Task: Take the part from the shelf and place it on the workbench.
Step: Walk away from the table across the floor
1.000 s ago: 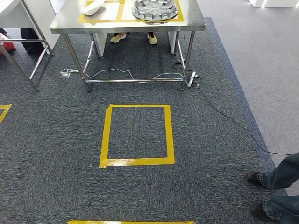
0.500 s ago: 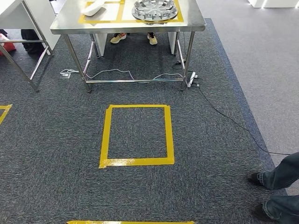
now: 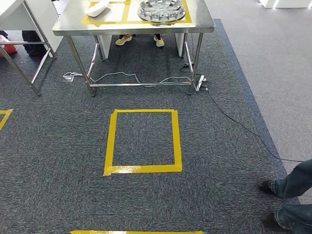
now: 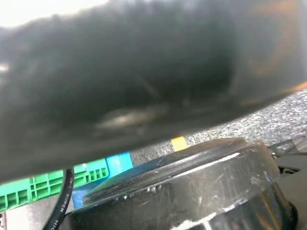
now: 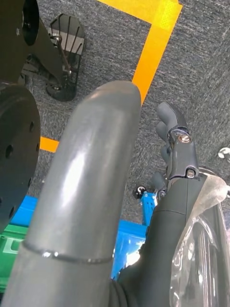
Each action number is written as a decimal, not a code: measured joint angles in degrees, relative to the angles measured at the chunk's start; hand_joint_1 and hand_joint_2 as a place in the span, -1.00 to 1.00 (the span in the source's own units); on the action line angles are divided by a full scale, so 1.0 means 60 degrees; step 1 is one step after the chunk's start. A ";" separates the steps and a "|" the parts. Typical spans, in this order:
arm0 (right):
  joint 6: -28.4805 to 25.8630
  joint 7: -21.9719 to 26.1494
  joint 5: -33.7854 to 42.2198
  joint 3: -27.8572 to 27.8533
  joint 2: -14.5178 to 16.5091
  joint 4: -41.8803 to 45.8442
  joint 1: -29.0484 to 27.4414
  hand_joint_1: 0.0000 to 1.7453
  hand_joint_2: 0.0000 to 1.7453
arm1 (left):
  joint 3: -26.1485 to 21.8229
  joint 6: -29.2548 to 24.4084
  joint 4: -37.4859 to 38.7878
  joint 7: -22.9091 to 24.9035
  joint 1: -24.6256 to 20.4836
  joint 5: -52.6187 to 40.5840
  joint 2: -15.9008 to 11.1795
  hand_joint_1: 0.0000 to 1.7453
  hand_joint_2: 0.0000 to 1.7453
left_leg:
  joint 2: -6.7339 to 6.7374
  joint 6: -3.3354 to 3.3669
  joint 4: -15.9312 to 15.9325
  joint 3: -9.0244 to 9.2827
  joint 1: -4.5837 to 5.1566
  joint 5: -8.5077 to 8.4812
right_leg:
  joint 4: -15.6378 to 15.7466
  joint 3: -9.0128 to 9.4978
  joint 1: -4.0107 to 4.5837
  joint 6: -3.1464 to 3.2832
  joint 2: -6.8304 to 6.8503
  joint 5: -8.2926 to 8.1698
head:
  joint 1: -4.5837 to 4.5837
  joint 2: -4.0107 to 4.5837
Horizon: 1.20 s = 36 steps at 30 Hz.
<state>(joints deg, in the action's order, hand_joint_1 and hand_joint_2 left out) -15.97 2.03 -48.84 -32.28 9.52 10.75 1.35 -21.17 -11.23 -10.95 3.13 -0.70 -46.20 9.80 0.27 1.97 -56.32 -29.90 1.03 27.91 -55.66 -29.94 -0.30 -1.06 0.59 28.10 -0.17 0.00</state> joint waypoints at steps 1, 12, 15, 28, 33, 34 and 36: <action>0.0005 -0.0002 -0.0010 0.0000 0.0000 0.0001 0.0002 -1.00 -1.00 | 0.0005 0.0017 0.0000 -0.0006 -0.0002 -0.0019 -0.0012 -1.00 -1.00 | 0.0001 0.0059 0.0050 0.0005 -0.0015 -0.0042 | 0.0016 -0.0001 0.0003 -0.0040 0.0003 -0.0016 | 0.0002 0.0000; 0.0018 -0.0005 -0.0034 -0.0003 -0.0022 0.0002 -0.0034 -1.00 -1.00 | 0.0043 0.0067 0.0000 -0.0008 -0.0012 -0.0041 -0.0055 -1.00 -1.00 | 0.0049 -0.0121 0.0010 -0.0256 -0.0287 -0.0214 | -0.0765 -0.0152 -0.0274 -0.0474 -0.0099 0.0540 | -0.0146 0.0000; 0.0025 -0.0006 -0.0035 -0.0003 -0.0009 0.0000 -0.0013 -1.00 -1.00 | 0.0046 0.0063 0.0000 -0.0008 -0.0026 -0.0041 -0.0078 -1.00 -1.00 | 0.0030 -0.0341 -0.0149 -0.0319 -0.0270 -0.0173 | -0.0225 0.0105 -0.0246 -0.0283 -0.0189 0.0480 | -0.0143 0.0000; 0.0015 -0.0005 -0.0036 -0.0029 -0.0016 0.0000 -0.0047 -1.00 -1.00 | 0.0046 -0.0078 0.0000 0.0001 0.0010 -0.0027 -0.0100 -1.00 -1.00 | -0.0010 -0.0214 -0.0753 -0.0339 -0.0233 0.0173 | -0.0293 0.0016 -0.0053 0.0130 -0.0157 0.0325 | 0.0021 0.0000; -0.0014 -0.0005 -0.0035 -0.0032 -0.0012 0.0002 -0.0023 -1.00 -1.00 | 0.0046 -0.0150 0.0000 0.0003 0.0031 -0.0031 -0.0064 -1.00 -1.00 | -0.0014 -0.0099 -0.0113 -0.0141 -0.0196 0.0063 | -0.0327 -0.0102 -0.0084 -0.0122 -0.0145 0.0368 | 0.0007 0.0001; -0.0017 -0.0006 -0.0035 -0.0033 -0.0013 0.0003 -0.0022 -1.00 -1.00 | 0.0046 -0.0159 0.0000 0.0003 0.0031 -0.0034 -0.0053 -1.00 -1.00 | -0.0011 -0.0059 -0.0054 -0.0125 -0.0219 0.0027 | -0.0554 -0.0220 -0.0082 -0.0163 -0.0143 0.0531 | -0.0019 0.0001; -0.0024 -0.0010 -0.0035 -0.0036 -0.0015 0.0004 -0.0023 -1.00 -1.00 | 0.0046 -0.0176 0.0001 0.0006 0.0021 -0.0040 -0.0032 -1.00 -1.00 | 0.0003 -0.0009 -0.0004 -0.0119 -0.0231 -0.0009 | -0.1610 -0.0735 -0.0078 -0.0225 -0.0136 0.1089 | -0.0086 0.0001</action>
<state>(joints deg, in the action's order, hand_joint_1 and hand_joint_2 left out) -16.11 1.97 -49.05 -32.50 9.44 10.78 1.21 -20.90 -12.28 -10.95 3.16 -0.57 -46.44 9.61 0.28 1.92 -56.35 -30.62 -0.35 27.86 -65.32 -34.35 -0.77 -2.41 -0.23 34.64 -0.68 0.01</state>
